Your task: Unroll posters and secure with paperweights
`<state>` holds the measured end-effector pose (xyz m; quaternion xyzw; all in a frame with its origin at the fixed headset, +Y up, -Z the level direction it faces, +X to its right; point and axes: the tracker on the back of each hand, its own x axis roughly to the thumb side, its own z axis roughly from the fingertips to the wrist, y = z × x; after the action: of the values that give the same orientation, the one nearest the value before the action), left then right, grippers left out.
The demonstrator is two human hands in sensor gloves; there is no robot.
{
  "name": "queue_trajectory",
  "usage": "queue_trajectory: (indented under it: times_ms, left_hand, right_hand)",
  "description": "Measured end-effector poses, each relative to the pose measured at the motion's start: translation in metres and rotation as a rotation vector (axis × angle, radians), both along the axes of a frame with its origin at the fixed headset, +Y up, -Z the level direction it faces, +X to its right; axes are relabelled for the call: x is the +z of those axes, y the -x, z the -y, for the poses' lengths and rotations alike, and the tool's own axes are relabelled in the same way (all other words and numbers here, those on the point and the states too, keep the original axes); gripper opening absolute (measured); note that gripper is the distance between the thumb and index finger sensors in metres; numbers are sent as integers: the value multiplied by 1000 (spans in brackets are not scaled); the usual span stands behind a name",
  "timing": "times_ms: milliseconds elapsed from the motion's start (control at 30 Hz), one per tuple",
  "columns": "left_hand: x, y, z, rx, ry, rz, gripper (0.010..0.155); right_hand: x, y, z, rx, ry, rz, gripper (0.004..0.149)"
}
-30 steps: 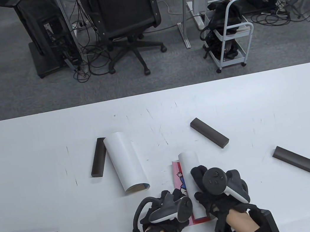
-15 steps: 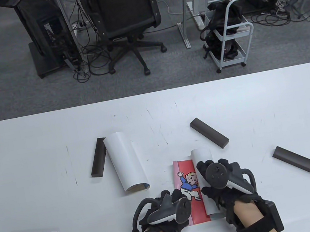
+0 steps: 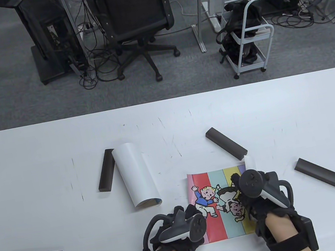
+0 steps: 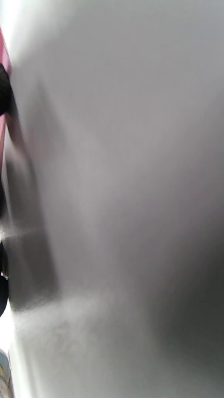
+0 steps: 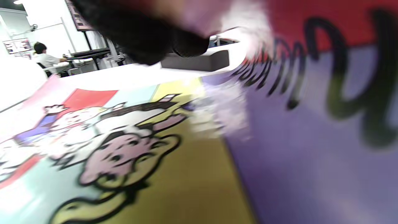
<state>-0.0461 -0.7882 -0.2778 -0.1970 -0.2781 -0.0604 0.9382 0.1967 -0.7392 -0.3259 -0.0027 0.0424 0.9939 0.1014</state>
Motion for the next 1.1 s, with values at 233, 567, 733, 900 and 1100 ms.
queue_trajectory:
  times_ms: [233, 567, 733, 900, 1100]
  left_hand:
    - [0, 0, 0, 0, 2, -1, 72]
    - [0, 0, 0, 1, 3, -2, 72]
    - [0, 1, 0, 1, 5, -2, 72]
    - [0, 1, -1, 1, 6, -3, 72]
    - [0, 1, 0, 4, 7, -3, 72]
  right_hand:
    - [-2, -34, -10, -146, 8, 141, 55]
    - [8, -125, -61, -725, -188, 552, 57]
    - [8, -168, -26, -812, -78, 813, 57]
    - [-2, -182, 21, -706, 107, 969, 62]
    - [-15, -181, 40, -416, 209, 1095, 65]
